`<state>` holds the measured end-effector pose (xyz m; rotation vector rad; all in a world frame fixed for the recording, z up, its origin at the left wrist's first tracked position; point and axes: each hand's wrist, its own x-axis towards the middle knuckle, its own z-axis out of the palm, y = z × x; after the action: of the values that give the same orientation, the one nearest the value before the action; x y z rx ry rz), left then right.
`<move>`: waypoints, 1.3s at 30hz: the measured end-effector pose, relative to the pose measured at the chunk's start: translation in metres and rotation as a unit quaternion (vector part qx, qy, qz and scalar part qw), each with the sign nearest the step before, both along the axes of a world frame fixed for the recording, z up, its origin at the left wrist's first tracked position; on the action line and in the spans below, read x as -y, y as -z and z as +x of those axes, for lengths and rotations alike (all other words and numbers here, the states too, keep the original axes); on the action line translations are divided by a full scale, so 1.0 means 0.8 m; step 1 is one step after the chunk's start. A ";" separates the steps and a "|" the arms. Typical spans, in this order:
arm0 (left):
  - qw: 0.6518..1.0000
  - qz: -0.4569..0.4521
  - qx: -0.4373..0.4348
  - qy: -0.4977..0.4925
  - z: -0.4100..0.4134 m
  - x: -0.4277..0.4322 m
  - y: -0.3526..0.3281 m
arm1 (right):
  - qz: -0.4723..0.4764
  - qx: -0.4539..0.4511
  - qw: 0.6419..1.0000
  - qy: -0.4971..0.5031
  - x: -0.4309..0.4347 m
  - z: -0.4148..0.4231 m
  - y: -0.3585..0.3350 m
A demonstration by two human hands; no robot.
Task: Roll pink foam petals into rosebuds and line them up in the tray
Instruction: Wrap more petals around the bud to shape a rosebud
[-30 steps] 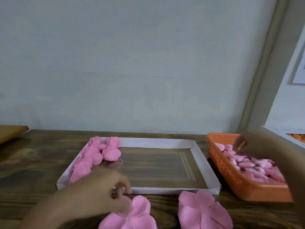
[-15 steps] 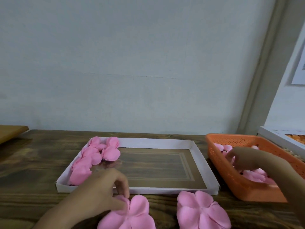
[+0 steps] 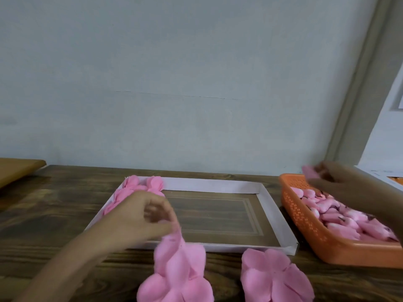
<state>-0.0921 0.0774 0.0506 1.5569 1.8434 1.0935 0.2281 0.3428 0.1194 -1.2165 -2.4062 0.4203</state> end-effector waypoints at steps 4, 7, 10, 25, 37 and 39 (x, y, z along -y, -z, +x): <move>0.976 0.052 0.213 0.010 -0.009 -0.030 -0.004 | -0.171 -0.293 0.925 -0.171 0.091 -0.070 -0.004; 0.950 0.078 0.302 -0.026 -0.010 -0.058 0.009 | -0.232 -0.334 0.892 -0.198 0.134 -0.137 0.026; 0.924 0.108 0.362 -0.059 -0.010 -0.075 0.031 | -0.254 -0.343 0.888 -0.170 0.150 -0.184 0.063; 0.897 0.126 0.421 -0.046 0.002 -0.082 0.055 | -0.367 -0.411 0.820 -0.155 0.148 -0.190 0.120; 0.871 0.077 0.480 -0.075 0.012 -0.075 0.063 | -0.279 -0.357 0.861 -0.232 0.137 -0.191 0.133; 0.877 0.080 0.467 -0.079 0.009 -0.074 0.062 | -0.270 -0.348 0.863 -0.248 0.137 -0.192 0.133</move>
<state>-0.0850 0.1368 0.0007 0.6899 1.2127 1.7051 0.0744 0.2334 0.0130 -0.4340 -1.9457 1.4844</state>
